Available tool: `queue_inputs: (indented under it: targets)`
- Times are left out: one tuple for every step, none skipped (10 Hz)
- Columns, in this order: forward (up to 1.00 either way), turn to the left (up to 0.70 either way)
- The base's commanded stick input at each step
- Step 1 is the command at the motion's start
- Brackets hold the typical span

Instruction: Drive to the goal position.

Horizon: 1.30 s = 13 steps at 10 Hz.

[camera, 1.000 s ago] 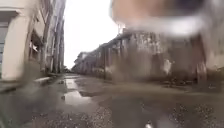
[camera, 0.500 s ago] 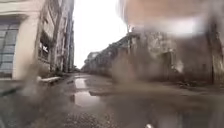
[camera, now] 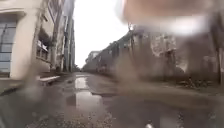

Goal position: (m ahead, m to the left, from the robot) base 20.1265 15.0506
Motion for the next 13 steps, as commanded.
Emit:
queue_inputs:
  targets:
    - [0.3,0.02]
    - [0.3,0.02]
    - [0.3,0.02]
    - [0.3,0.02]
    - [0.3,0.02]
    - [0.3,0.02]
    - [0.3,0.02]
    - [0.3,0.02]
    - [0.3,0.02]
    - [0.3,0.02]
    - [0.3,0.62]
    - [0.3,0.58]
    - [0.3,0.02]
